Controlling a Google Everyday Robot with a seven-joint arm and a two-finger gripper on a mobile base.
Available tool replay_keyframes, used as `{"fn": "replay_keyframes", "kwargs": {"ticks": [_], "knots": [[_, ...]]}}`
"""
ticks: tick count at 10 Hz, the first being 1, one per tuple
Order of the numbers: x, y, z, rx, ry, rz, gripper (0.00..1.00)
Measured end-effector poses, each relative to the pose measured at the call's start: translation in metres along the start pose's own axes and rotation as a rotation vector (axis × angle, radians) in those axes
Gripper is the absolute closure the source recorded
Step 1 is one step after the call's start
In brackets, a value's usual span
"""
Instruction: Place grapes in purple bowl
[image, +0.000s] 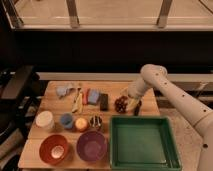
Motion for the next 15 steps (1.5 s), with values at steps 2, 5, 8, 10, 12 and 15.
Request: {"fn": "replay_keyframes", "kwargs": {"ticks": [2, 5, 8, 10, 12, 15], "knots": [[0.002, -0.005, 0.015, -0.010, -0.008, 0.006, 0.31], [0.007, -0.009, 0.039, -0.031, -0.026, 0.021, 0.31], [0.018, -0.008, 0.051, -0.036, -0.033, 0.047, 0.34], [0.021, -0.008, 0.051, -0.035, -0.035, 0.060, 0.53], [0.024, -0.005, 0.043, -0.021, -0.035, 0.070, 0.74], [0.019, -0.001, 0.018, 0.014, -0.044, 0.050, 0.98]]}}
